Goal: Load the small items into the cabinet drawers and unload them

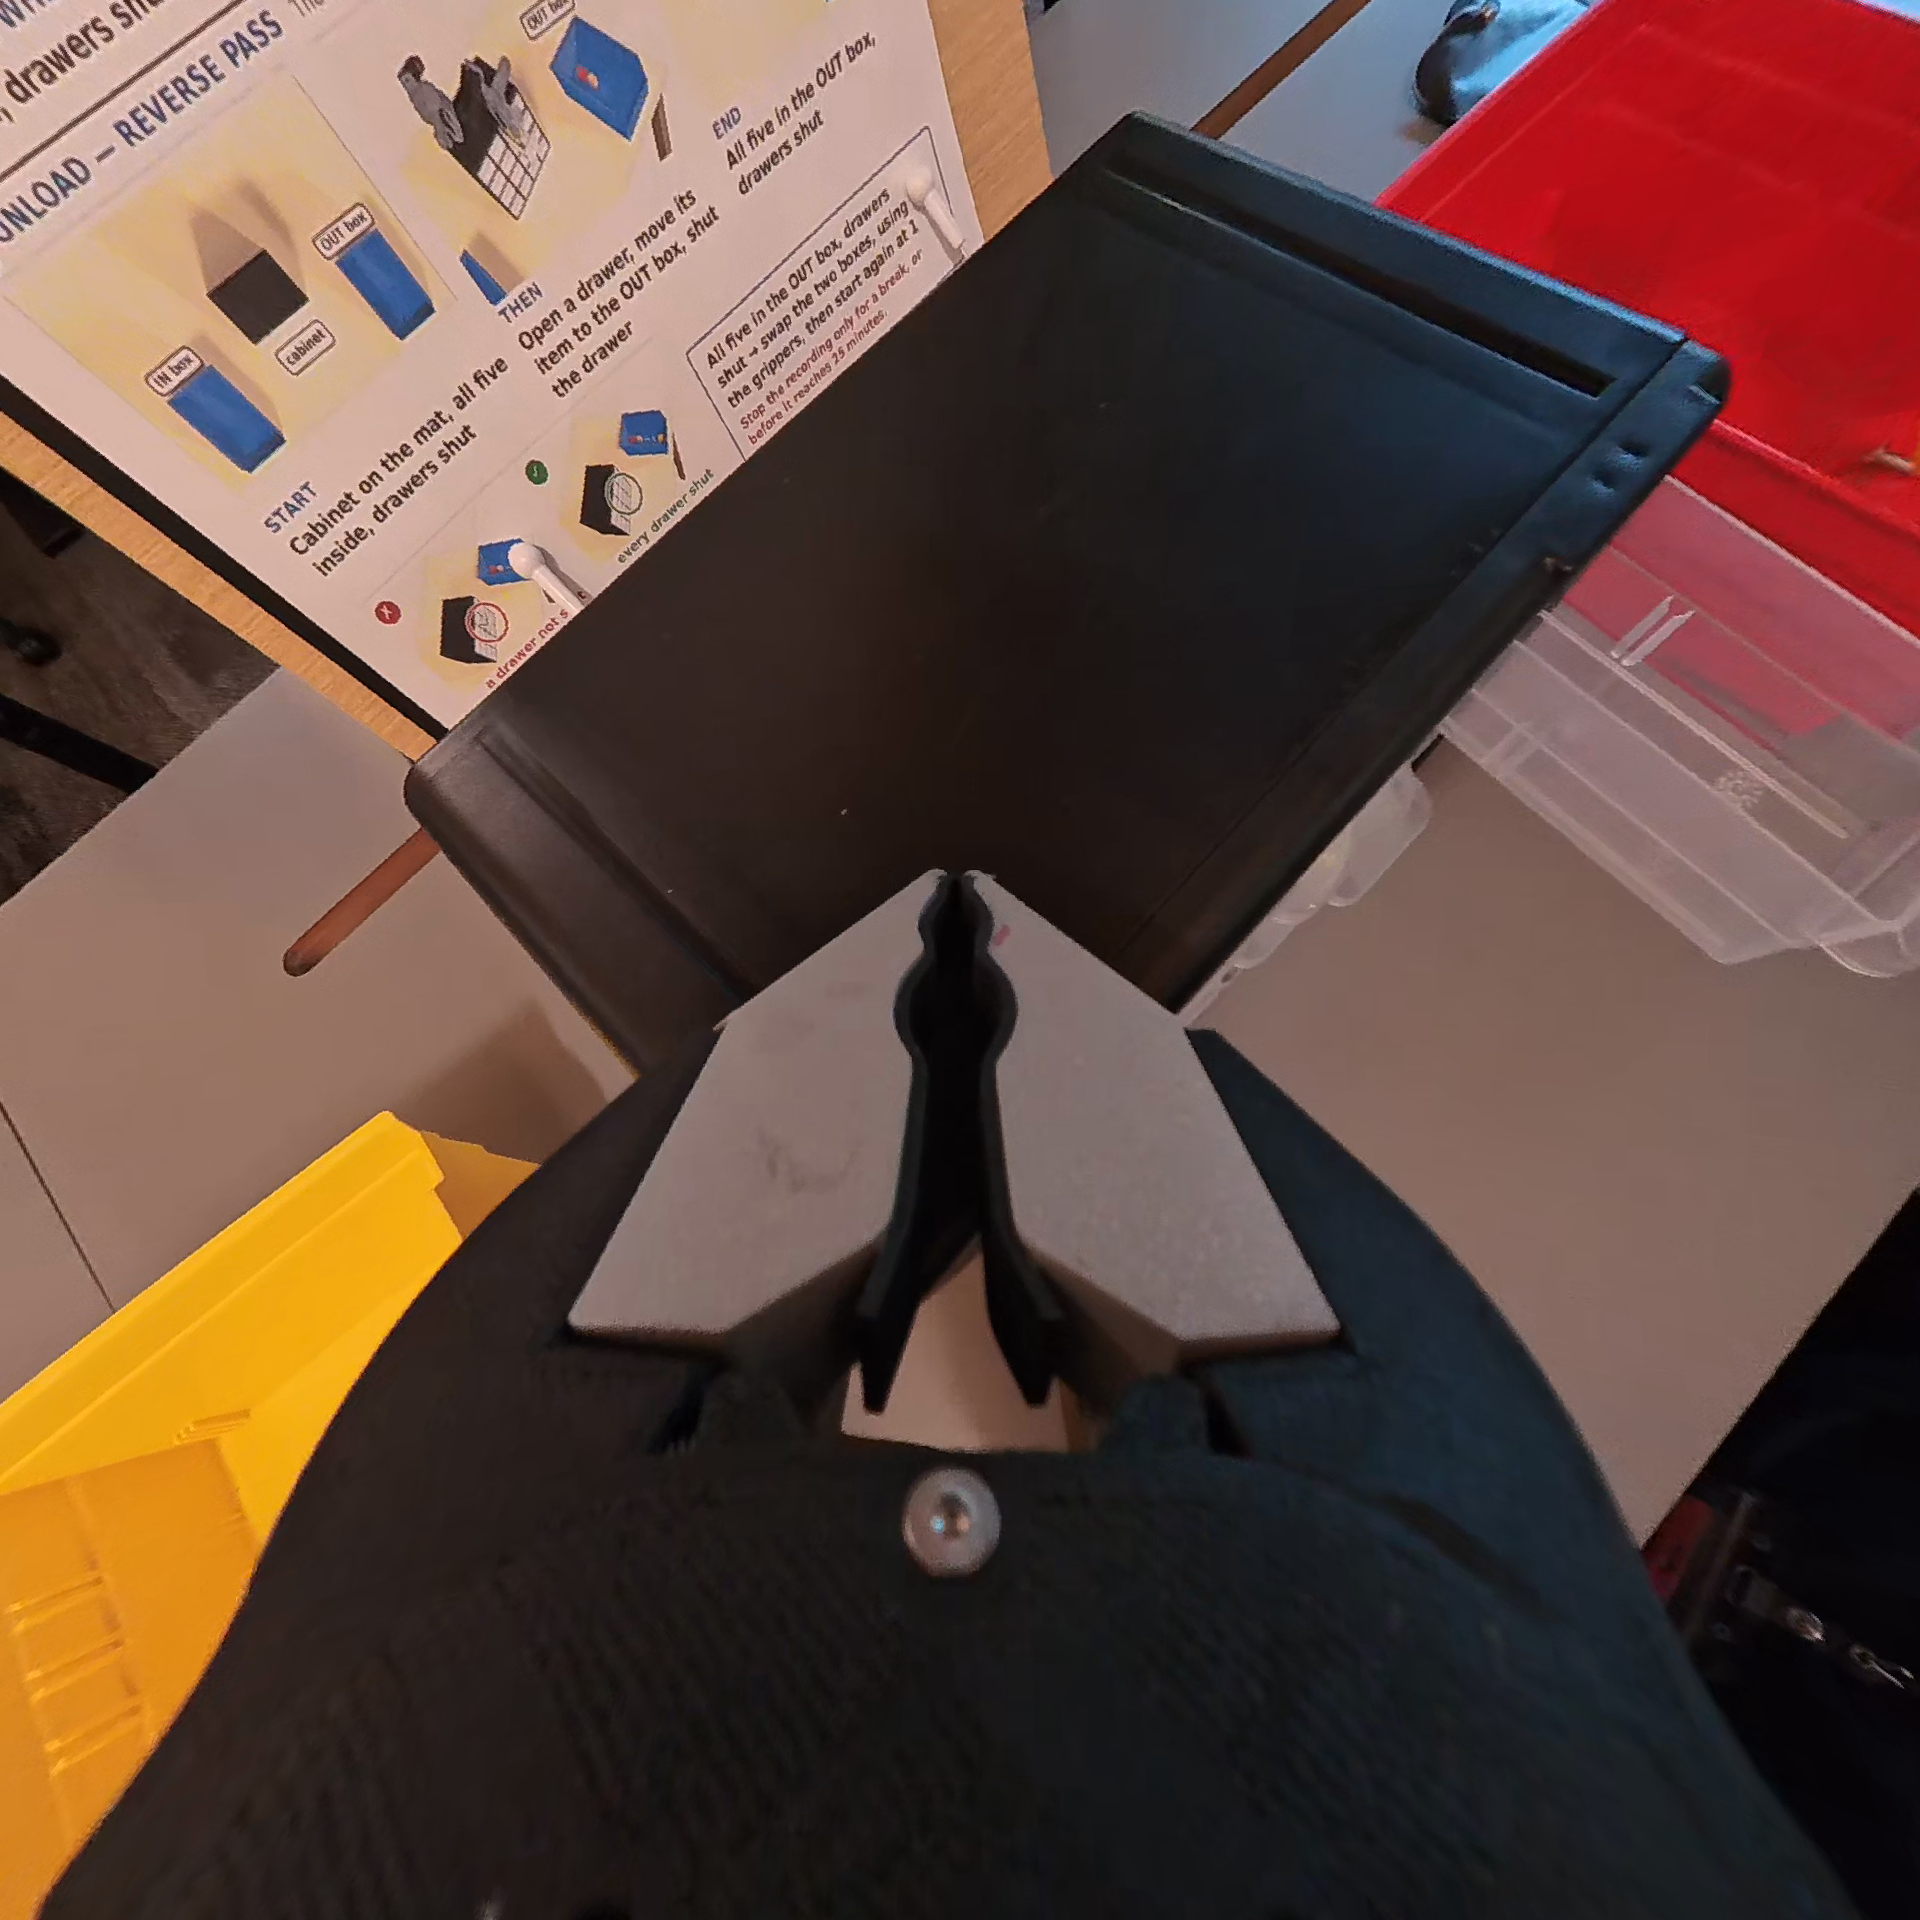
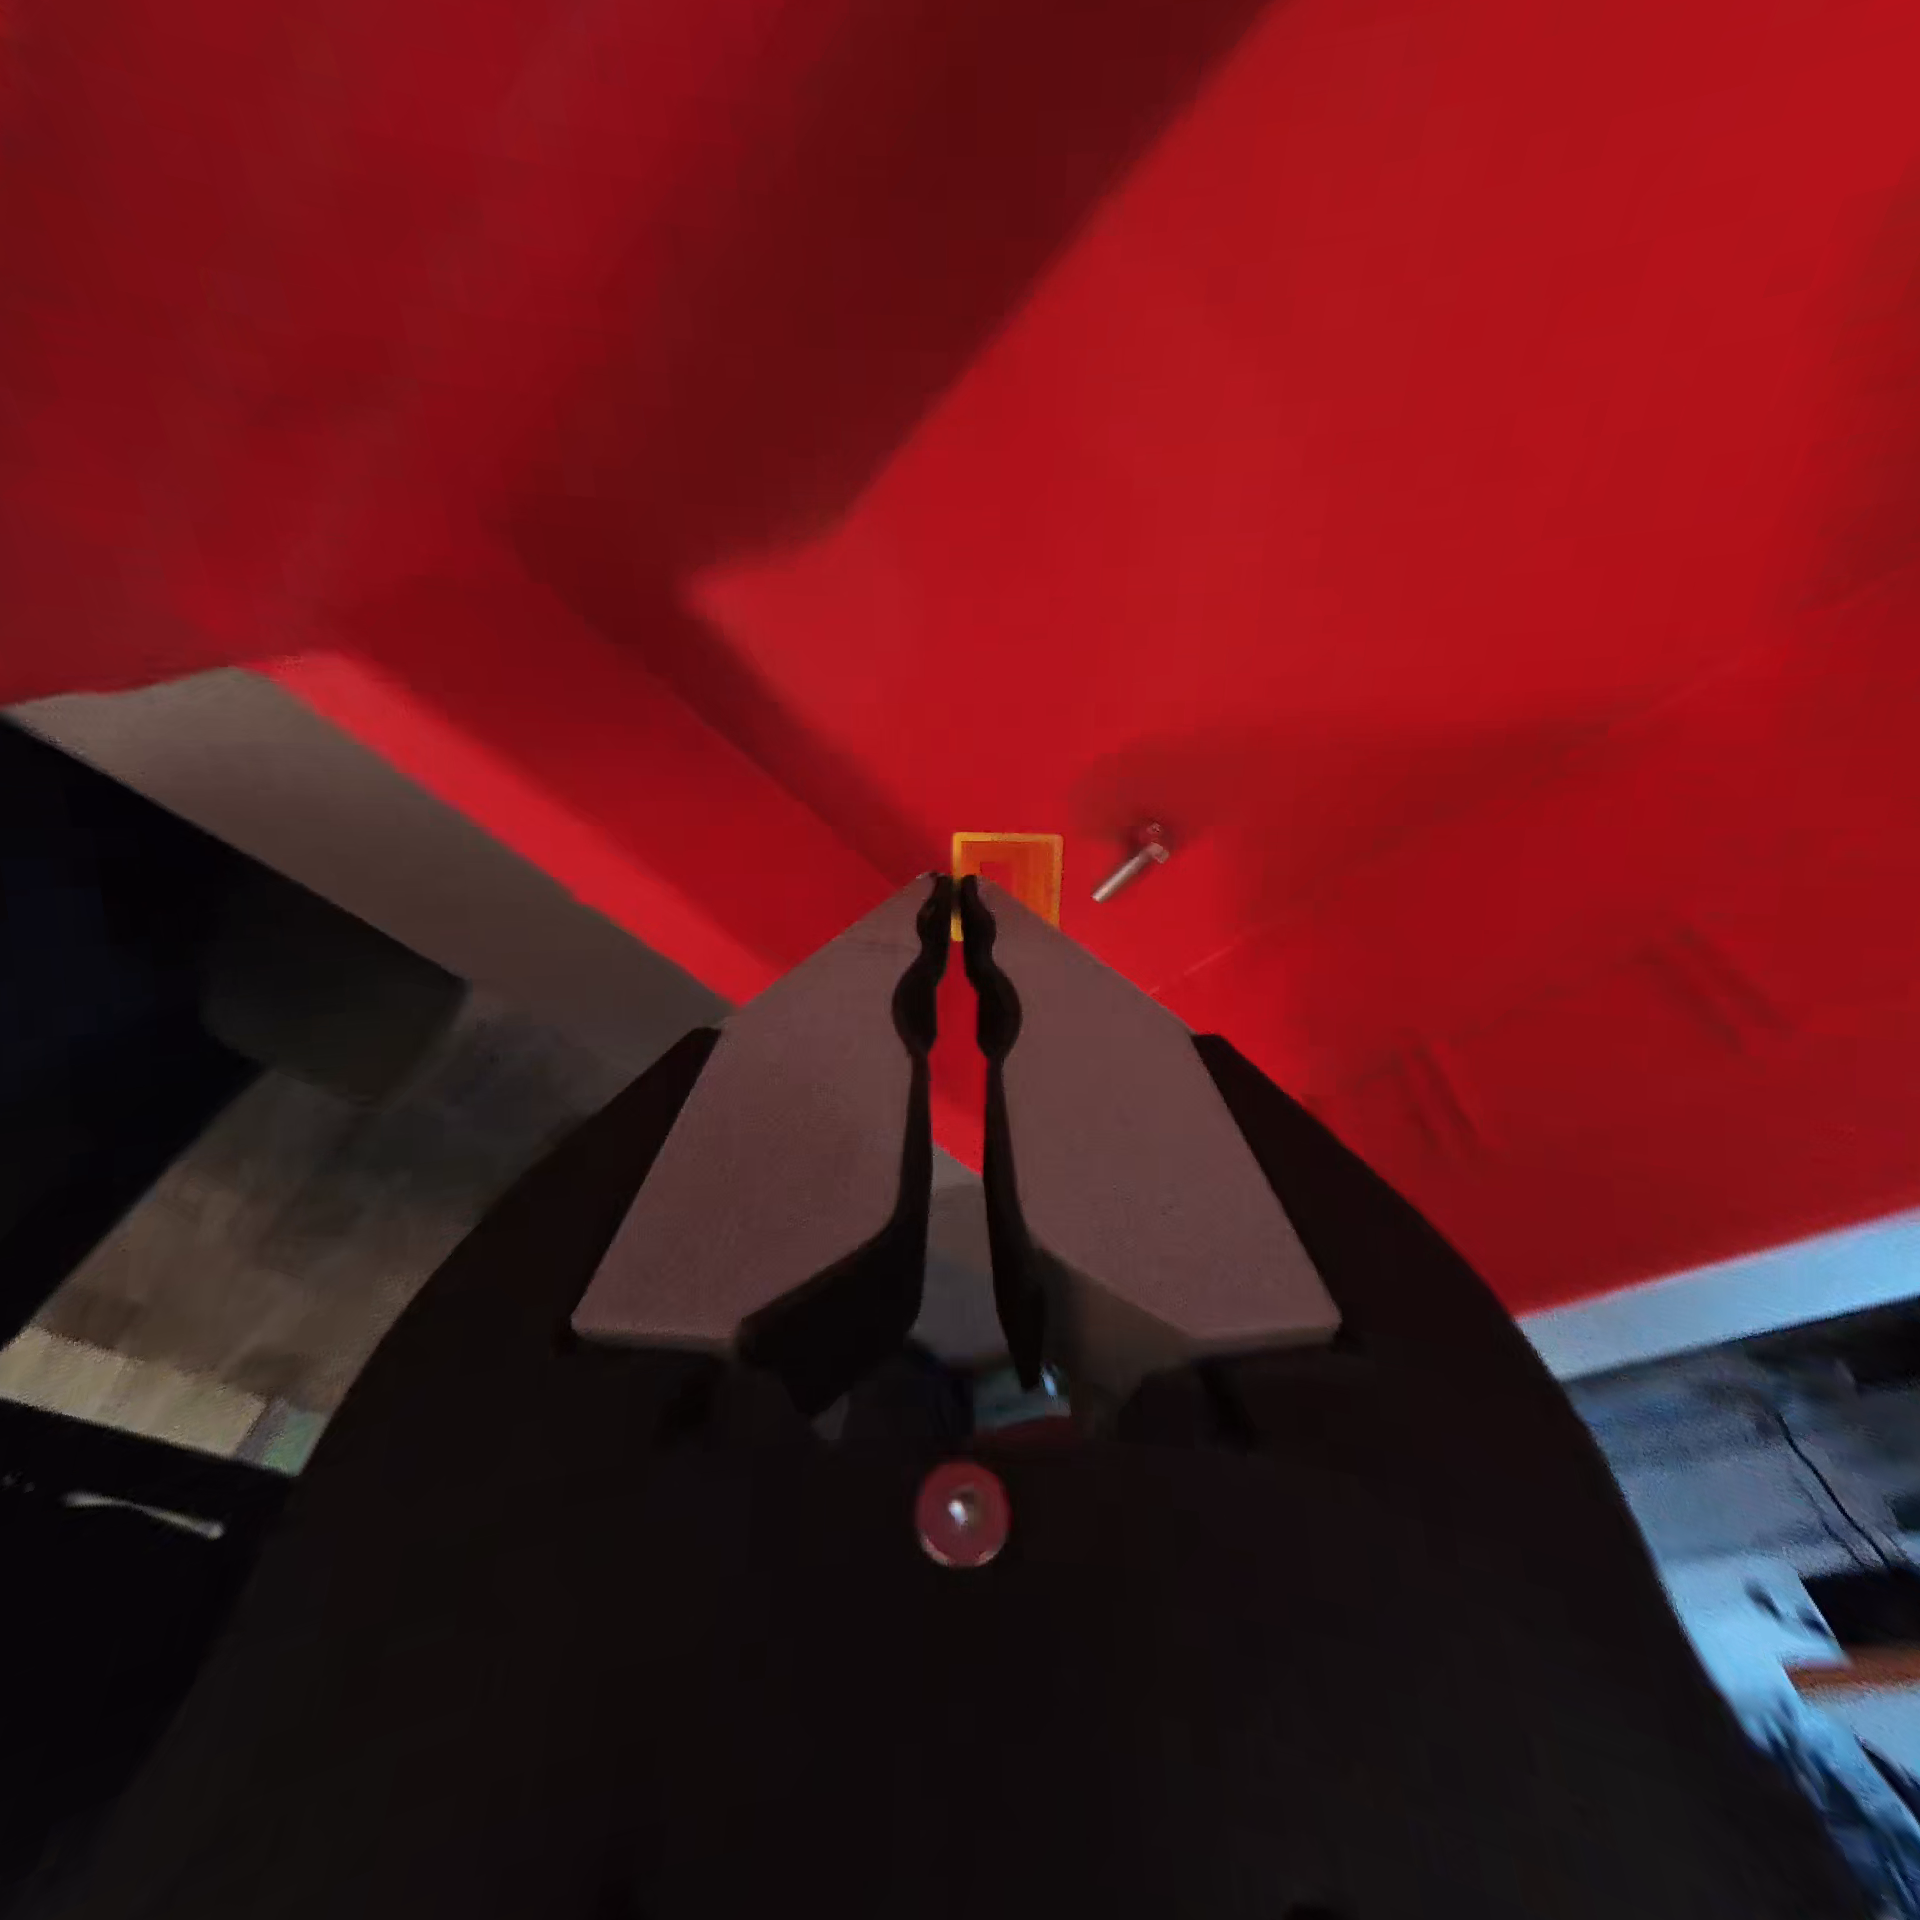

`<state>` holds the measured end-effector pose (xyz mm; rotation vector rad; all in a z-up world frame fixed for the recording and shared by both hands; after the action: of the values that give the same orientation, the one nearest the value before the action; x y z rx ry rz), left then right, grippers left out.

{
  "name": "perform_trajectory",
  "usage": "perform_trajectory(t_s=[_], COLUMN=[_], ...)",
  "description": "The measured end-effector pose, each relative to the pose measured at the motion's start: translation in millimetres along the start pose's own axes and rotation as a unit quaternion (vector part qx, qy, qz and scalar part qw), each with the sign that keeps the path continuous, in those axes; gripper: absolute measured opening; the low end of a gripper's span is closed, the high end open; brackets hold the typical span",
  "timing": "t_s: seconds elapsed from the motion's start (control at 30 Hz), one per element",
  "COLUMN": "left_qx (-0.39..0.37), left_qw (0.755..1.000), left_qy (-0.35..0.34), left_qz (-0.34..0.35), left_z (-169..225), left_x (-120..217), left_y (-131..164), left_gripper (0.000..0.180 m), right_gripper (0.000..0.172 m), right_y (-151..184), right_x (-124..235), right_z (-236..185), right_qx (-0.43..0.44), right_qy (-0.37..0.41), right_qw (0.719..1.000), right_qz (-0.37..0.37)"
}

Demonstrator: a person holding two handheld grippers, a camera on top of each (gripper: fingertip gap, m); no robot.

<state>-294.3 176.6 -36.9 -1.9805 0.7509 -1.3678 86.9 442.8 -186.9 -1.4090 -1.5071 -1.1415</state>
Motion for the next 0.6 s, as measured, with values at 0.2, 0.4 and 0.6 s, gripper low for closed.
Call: perform_trajectory(t_s=[0.2,0.4,0.6], left_qx=[-0.003,-0.001,0.002], left_qw=[1.000,1.000,1.000], left_qy=[0.002,0.004,0.009], left_qz=[-0.007,-0.006,-0.001], left_z=[0,-1,-1], left_x=[0,0,0], left_y=[-1,-1,0], left_gripper=[0.000,0.000,0.000], right_gripper=[0.000,0.012,0.025], right_y=[-7,-8,-5], right_x=[-33,-36,-27], right_z=[25,28,29], right_qx=[-0.013,-0.043,-0.071], right_qy=[0.038,0.002,-0.030], right_qw=[0.996,0.996,0.997], right_qz=[-0.082,-0.079,-0.020])
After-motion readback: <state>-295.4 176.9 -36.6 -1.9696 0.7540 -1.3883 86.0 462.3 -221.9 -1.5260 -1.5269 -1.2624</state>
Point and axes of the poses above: each gripper's, where its closed fingertips meet, x back along the fingers, y out of its underside, z = x × y across the jaws, the point moved 6 cm from there along x, back along the fingers, and after that the axes turned 14 degrees about -y, right-handed, at the moved point
